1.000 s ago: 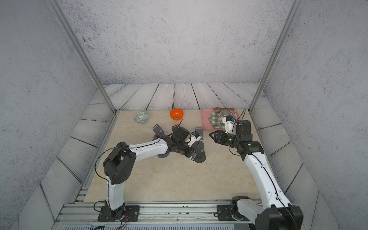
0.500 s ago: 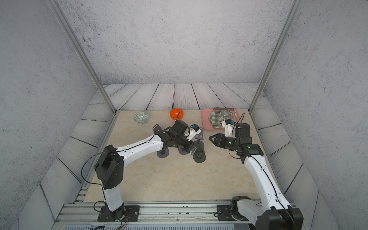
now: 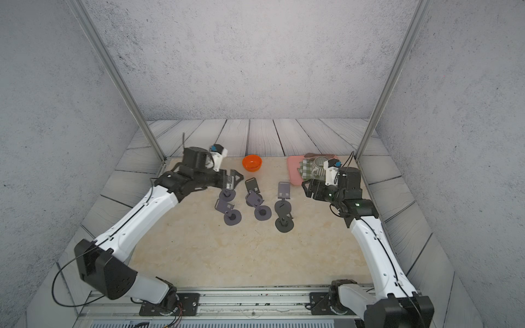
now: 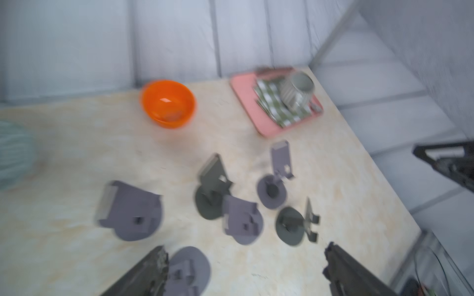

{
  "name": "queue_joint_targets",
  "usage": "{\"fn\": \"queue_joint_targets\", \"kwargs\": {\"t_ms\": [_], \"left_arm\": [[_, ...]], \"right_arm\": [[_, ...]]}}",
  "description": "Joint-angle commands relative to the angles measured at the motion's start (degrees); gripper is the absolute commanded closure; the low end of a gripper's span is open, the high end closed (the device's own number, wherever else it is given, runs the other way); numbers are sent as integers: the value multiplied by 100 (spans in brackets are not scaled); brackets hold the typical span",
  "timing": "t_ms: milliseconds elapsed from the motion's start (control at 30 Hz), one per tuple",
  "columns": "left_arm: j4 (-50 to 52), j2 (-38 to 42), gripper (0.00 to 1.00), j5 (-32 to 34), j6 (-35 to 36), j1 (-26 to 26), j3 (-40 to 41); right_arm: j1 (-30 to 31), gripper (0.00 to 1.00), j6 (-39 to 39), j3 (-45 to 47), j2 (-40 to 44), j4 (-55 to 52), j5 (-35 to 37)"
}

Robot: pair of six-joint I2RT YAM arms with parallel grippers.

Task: Open the phone stand
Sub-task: Reset both arms

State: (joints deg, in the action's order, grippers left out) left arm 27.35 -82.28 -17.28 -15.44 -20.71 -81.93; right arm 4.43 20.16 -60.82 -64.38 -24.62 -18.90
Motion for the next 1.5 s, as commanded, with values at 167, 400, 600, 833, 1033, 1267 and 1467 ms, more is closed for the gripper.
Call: {"fn": "queue_joint_targets", "kwargs": {"t_ms": [167,400,600,833,1033,1267,1467], "left_arm": [[-1064,345,1,674,797,1507,1524],[-3634,184,1,972,1520,1978,3721],[-4985,-292,1,1076,1847,2062,4404],[-6103,-445,1,1807,1495,2097,5015],[-7957,-728,1,1596,1598,2093,5818],[-6988,-526,1,1612,1526,2150,5499],[-7023,-526,1,1614,1526,2148,5521]], "right_arm": [[-8,0,-488,328,-776,758,1264],[-22,5,-1032,1367,-785,2254,1902],[-241,1,-1357,2996,-282,4340,2540],[-699,1,-1263,3724,-1285,6106,2429],[-867,1,-1396,3534,-1897,6370,1660],[-505,1,-1653,3480,-2353,6697,2172],[-487,1,-1653,3473,-2333,6644,2206]]}}
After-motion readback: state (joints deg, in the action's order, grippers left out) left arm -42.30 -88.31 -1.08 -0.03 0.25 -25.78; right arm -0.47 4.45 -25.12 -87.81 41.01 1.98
